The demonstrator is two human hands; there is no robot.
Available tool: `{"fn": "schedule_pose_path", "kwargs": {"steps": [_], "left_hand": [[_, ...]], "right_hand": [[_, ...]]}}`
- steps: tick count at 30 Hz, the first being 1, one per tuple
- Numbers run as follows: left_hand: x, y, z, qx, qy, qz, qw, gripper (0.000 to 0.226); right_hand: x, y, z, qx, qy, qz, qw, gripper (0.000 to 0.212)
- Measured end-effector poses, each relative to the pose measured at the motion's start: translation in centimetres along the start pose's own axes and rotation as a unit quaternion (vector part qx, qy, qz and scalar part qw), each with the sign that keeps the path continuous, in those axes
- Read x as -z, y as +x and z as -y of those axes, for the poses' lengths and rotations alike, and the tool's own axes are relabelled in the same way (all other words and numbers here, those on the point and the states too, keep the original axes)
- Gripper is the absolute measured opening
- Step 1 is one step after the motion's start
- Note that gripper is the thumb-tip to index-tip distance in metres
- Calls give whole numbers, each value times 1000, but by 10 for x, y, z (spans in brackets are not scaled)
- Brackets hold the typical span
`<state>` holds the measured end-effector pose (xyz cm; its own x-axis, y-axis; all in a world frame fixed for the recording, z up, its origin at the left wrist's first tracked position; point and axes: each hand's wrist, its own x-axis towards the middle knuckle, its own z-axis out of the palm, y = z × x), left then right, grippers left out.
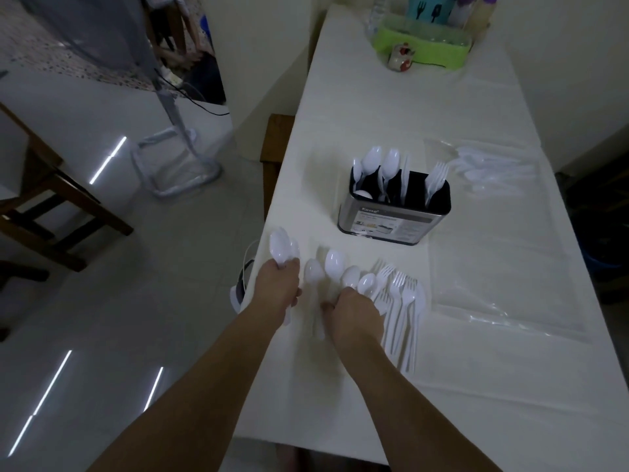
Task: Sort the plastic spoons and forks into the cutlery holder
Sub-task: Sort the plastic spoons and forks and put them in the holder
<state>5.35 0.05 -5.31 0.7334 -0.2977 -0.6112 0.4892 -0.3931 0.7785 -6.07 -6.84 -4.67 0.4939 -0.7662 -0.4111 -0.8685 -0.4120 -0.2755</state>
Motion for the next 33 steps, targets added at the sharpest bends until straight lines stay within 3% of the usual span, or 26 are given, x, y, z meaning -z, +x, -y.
{"fn": "schedule_pose_path", "kwargs": {"steps": [5,11,18,22,26,30,33], "left_hand": [[7,-4,4,-1,0,36,999,14],[3,-9,4,9,-35,75,997,13],[-5,-12,1,2,-48,96,994,14],[-8,-18,-2,-10,-41,112,993,34],[-6,-22,-1,-16,-26,111,993,19],[6,-13,-1,1,-16,77,997,21],[19,1,2,11,-7,28,1000,26]], "right_hand": [[-5,0,0,-38,85,1,996,25],[1,-6,-9,-3,234,0,972,41],[7,-13,-12,-16,321,41,946,28],[11,-19,-7,42,285,31,957,29],[6,-30,5,123,207,12,970,26],[0,-36,15,125,215,7,969,32],[-8,-36,15,95,143,-20,985,33]]}}
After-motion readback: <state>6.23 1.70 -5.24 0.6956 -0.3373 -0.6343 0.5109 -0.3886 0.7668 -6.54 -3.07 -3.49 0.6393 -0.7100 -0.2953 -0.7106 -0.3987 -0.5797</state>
